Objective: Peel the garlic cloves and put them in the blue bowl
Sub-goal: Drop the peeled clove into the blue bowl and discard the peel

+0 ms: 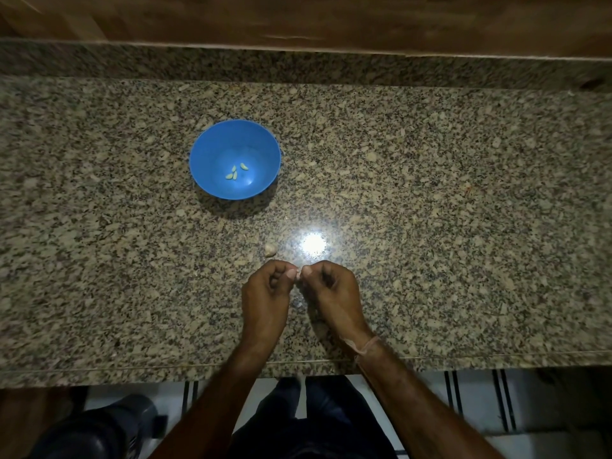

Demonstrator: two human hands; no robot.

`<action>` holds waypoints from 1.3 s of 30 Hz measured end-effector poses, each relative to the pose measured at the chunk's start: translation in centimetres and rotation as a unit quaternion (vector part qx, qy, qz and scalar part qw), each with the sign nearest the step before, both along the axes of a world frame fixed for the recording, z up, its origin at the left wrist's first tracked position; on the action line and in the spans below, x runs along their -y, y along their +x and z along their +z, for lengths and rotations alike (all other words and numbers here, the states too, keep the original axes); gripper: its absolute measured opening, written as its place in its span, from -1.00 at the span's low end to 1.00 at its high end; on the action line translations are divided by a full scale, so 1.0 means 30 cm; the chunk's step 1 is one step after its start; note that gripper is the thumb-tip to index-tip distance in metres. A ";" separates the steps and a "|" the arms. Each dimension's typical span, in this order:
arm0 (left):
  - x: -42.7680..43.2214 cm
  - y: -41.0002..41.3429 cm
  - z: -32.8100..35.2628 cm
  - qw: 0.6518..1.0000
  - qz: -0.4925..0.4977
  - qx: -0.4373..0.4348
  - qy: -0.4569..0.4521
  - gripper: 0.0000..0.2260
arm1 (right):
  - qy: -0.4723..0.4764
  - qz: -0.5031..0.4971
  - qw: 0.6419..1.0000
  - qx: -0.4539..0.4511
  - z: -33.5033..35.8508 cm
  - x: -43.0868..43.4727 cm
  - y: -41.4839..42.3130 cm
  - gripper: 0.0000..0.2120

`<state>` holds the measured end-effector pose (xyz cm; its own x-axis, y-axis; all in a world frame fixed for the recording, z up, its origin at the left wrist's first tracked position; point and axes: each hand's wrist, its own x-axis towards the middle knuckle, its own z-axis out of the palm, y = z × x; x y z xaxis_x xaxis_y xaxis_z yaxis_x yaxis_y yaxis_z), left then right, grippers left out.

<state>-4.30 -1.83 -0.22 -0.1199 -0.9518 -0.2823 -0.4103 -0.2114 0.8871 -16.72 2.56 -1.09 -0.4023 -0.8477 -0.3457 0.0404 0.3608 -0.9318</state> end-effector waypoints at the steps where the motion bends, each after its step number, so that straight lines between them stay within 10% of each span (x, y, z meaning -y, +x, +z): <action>1: 0.002 -0.003 0.001 1.000 0.008 0.001 0.003 -0.90 | -0.009 0.003 1.000 -0.018 -0.002 -0.005 -0.002 -0.85; 19: 0.013 0.006 -0.003 0.988 -0.007 -0.090 0.122 -0.81 | -0.032 -0.038 0.988 0.147 -0.002 0.003 -0.002 -0.91; 39: 0.031 0.008 0.031 0.988 -0.040 -0.093 0.119 -0.81 | -0.040 0.002 0.996 0.085 -0.012 0.002 -0.037 -0.82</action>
<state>-4.07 -2.76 0.70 -0.2633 -0.8461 -0.4635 -0.2694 -0.3969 0.8775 -17.85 2.49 -1.44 -0.3403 -0.8766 -0.3404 0.1995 0.2864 -0.9371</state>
